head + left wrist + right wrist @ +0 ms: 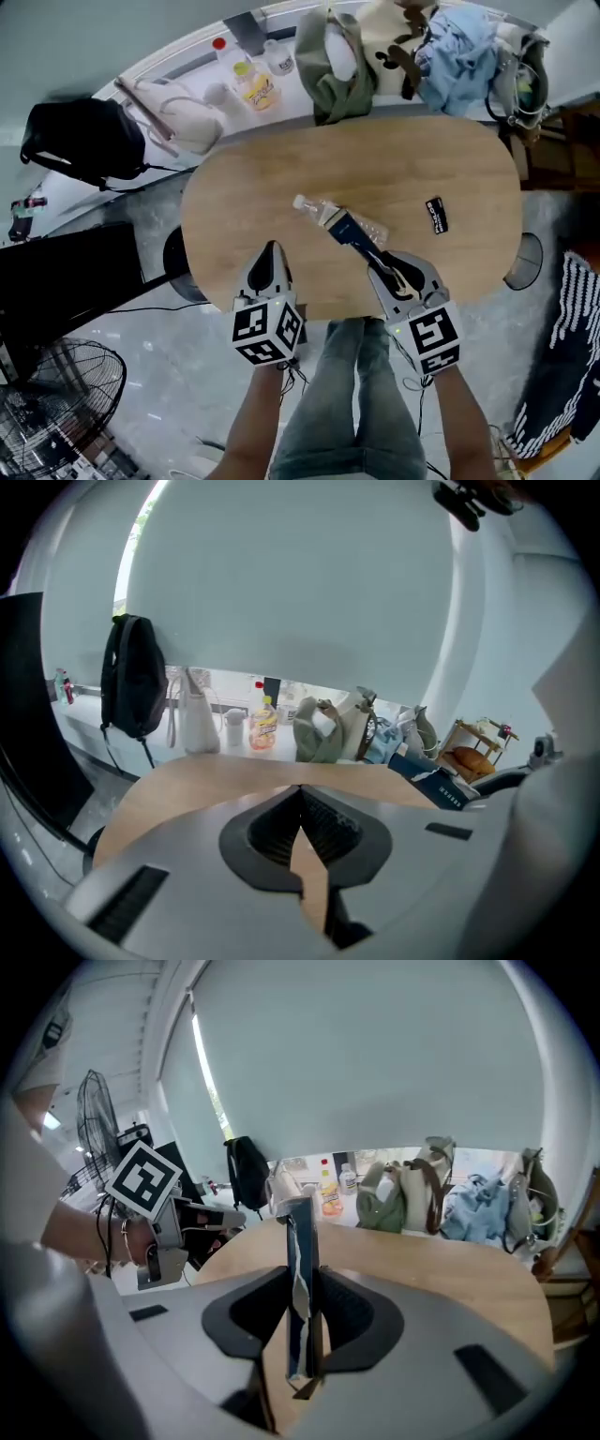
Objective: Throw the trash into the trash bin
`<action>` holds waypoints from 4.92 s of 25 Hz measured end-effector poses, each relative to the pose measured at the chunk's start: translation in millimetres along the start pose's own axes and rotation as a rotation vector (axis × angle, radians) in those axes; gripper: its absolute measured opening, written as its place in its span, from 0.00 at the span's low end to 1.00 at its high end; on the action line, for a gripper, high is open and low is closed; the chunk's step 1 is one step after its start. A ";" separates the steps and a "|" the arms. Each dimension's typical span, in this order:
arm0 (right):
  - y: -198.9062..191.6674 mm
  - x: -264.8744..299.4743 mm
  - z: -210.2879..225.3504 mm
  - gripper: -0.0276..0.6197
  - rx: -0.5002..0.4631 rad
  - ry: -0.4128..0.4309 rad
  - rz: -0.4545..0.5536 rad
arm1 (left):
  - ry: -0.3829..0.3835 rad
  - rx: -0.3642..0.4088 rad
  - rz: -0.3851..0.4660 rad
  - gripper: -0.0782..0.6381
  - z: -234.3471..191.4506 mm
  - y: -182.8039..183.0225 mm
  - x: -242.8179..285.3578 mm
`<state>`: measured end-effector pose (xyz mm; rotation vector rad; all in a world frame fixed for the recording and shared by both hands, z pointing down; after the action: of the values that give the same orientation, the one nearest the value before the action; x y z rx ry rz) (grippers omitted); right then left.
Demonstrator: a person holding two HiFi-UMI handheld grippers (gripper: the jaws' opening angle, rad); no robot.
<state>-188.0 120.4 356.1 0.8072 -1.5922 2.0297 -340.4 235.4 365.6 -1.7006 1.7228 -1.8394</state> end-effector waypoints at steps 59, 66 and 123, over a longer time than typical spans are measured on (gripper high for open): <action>-479.9 -261.5 465.0 0.25 0.864 -0.723 -0.032 | -0.522 0.487 -0.341 0.12 574.8 -269.3 188.1; -477.7 -257.0 469.0 0.41 0.858 -0.740 -0.029 | -0.509 0.475 -0.327 0.12 569.8 -262.0 190.4; -50.1 48.4 71.9 0.41 0.044 -0.064 -0.017 | 0.147 -0.163 -0.017 0.12 18.0 -115.6 1.4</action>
<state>-178.1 62.2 436.9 0.9076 -1.5739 2.0530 -261.7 264.0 447.4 -1.6773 1.9715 -1.9240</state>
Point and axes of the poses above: the fingertips, and each gripper's own axes: x forward along the fingers, z to its right, y out of its top, the point moved 2 cm from there along -x, backward along the fingers, and after that the axes turned 6 degrees about -y, right-handed, at the moved point
